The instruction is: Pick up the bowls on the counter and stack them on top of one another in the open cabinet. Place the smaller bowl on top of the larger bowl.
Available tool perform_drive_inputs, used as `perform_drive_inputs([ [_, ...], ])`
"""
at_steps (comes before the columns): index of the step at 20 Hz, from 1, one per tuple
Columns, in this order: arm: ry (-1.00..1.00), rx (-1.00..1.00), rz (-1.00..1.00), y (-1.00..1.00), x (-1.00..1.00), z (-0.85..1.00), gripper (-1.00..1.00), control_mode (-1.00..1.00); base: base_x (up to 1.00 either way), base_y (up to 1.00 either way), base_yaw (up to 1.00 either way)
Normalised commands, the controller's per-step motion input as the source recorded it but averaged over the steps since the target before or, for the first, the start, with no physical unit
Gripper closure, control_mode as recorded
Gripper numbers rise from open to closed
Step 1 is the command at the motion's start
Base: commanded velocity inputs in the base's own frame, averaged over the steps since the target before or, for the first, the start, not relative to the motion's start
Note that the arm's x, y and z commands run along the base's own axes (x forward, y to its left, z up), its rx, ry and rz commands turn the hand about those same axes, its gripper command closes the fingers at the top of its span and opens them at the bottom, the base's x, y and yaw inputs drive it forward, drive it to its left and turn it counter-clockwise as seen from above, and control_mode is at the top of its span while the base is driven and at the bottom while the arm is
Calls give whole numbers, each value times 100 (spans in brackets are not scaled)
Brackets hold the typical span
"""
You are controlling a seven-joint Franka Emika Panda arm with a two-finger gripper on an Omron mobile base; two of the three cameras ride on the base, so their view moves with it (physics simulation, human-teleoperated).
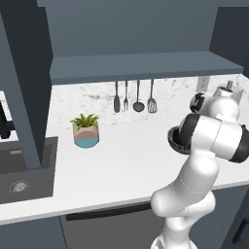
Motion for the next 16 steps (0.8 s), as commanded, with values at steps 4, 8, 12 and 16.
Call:
perform_drive_inputs([
  [4, 4, -1, 0, 0, 0, -32, -100, -100, 0, 0, 0],
  [8, 0, 0, 0, 0, 0, -45, -100, -100, 0, 0, 0],
  [12, 0, -2, 3, 0, -18, -66, -100, -100, 0, 0, 0],
  [16, 0, 0, 0, 16, 8, -35, -100, -100, 0, 0, 0],
])
